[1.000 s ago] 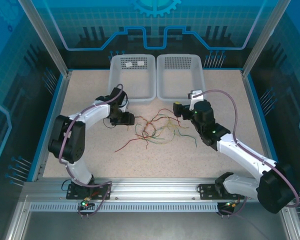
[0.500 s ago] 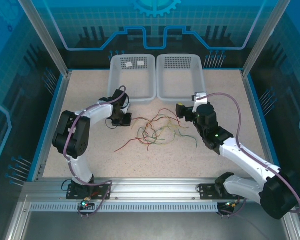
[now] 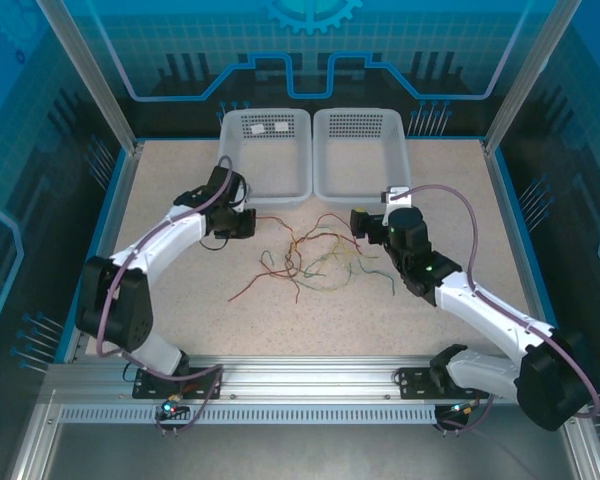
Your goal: Untangle the cables
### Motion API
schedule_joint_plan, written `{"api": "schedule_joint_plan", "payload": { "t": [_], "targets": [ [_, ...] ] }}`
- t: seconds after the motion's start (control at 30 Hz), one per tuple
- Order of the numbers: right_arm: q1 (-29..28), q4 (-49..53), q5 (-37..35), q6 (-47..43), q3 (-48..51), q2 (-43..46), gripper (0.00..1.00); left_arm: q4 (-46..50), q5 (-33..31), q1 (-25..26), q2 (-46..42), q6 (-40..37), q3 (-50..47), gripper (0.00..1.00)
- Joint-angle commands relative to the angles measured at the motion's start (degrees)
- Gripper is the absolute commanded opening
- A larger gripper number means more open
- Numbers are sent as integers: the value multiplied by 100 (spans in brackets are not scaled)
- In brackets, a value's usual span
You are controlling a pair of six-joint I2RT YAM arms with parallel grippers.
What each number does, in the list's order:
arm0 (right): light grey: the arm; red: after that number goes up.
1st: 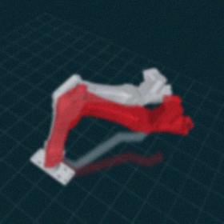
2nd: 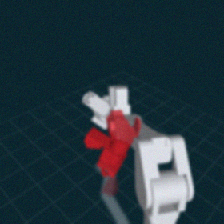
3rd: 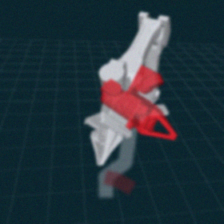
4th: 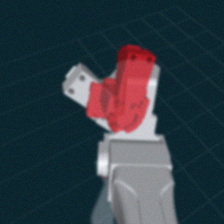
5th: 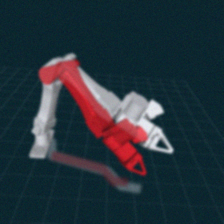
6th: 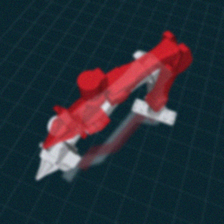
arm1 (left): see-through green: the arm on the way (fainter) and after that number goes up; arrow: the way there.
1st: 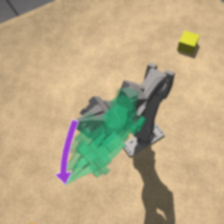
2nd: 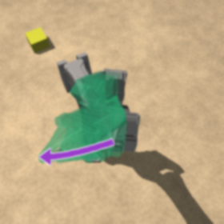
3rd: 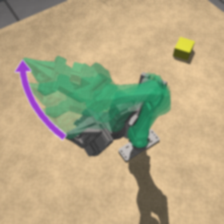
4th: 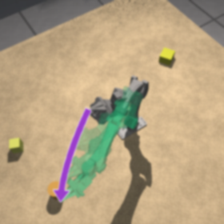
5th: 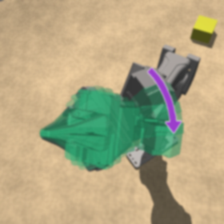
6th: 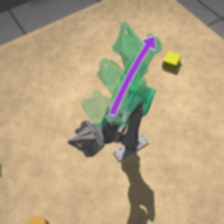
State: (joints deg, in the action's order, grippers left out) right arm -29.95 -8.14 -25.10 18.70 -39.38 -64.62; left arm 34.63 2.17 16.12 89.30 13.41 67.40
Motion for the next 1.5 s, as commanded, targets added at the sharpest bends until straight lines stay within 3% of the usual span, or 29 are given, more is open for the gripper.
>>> {"api": "schedule_joint_plan", "payload": {
  "t": [0.0, 0.17, 0.47, 0.57, 0.63, 0.77, 0.93, 1.0, 1.2, 1.47],
  "targets": [
    [-10, -105, -64, 110, -185, -58, 95, 106, -3, 5, -389, 138, -93, 0],
    [-19, -224, 47, 69, -272, -215, 95, -130, 52, 5, -957, 134, -175, 0],
    [-28, -1005, 653, -137, -40, -78, 95, -1572, 1577, 71, -2279, -392, -764, 0],
    [231, -1014, 1003, 22, -45, 190, 95, -2087, 2013, 165, -2664, -804, -1082, 0],
    [744, -630, 1733, 590, -251, 311, 95, -2460, 2166, 254, -2914, -1179, -1349, 0],
    [1687, -164, 3923, 1471, -840, 175, 94, -3127, 2285, 355, -3153, -1688, -1791, 0],
    [1690, 538, 6085, 1126, -1826, -636, 93, -4774, 2960, 424, -3282, -1754, -2505, 0],
    [1680, 1085, 6584, 1331, -2338, -1171, 91, -5276, 2899, 538, -3292, -1960, -2718, 0],
    [1303, 2254, 7559, 1723, -3439, -2484, 86, -5314, 2661, 723, -3195, -2704, -2663, 0],
    [833, 2527, 7912, 1689, -3530, -2671, 86, -5252, 2421, 787, -3035, -2940, -2656, 0]
  ]
}}
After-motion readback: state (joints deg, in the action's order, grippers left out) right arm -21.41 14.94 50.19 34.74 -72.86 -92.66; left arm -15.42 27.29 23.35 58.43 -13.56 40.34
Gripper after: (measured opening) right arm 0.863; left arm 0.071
